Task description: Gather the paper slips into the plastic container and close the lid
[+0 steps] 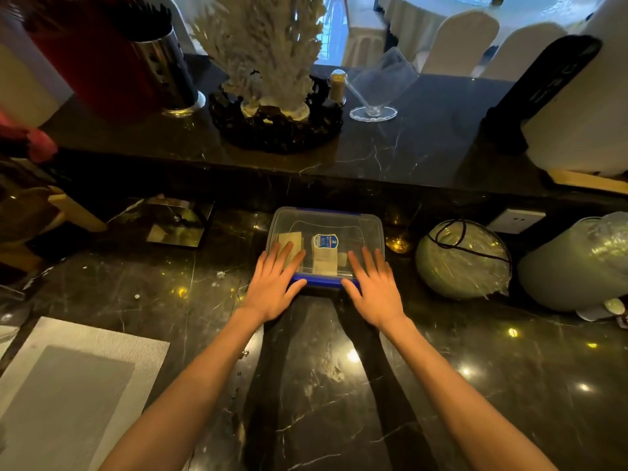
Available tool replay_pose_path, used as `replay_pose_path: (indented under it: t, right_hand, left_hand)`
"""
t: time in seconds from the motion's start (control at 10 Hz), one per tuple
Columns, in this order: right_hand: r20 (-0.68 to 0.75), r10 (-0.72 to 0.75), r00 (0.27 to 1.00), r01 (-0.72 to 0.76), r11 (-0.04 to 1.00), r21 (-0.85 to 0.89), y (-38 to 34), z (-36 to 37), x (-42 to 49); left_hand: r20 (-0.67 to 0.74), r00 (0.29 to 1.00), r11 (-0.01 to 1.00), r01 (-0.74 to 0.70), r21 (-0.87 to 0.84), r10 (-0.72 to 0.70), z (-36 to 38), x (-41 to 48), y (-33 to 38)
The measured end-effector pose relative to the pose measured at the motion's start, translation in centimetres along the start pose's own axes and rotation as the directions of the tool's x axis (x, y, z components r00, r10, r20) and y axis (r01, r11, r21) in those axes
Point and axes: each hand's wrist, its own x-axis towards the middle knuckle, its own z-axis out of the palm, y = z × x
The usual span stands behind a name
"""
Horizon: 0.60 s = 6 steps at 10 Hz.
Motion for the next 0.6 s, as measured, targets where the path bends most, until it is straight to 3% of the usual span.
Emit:
replay_pose_path:
  t: [0.3, 0.5, 0.6]
  right_hand:
    - [0.086, -0.002, 0.996, -0.003, 0.998, 0.059, -0.3, -2.2, -0.2]
    - [-0.063, -0.018, 0.998, 0.025, 0.993, 0.116, 0.5, -8.0, -3.5]
    - [-0.104, 0.055, 0.993, -0.038, 0.986, 0.164, 1.4, -11.1, -6.0]
  left_hand:
    - [0.058, 0.998, 0.999, 0.034, -0.020, -0.032, -2.2, -0.3, 1.2]
    - [-0.045, 0.999, 0.999, 0.025, -0.026, -0.026, -5.8, -2.1, 3.2]
    - [-0.070, 0.997, 1.000, 0.016, -0.013, -0.017, -8.1, -3.2, 4.7]
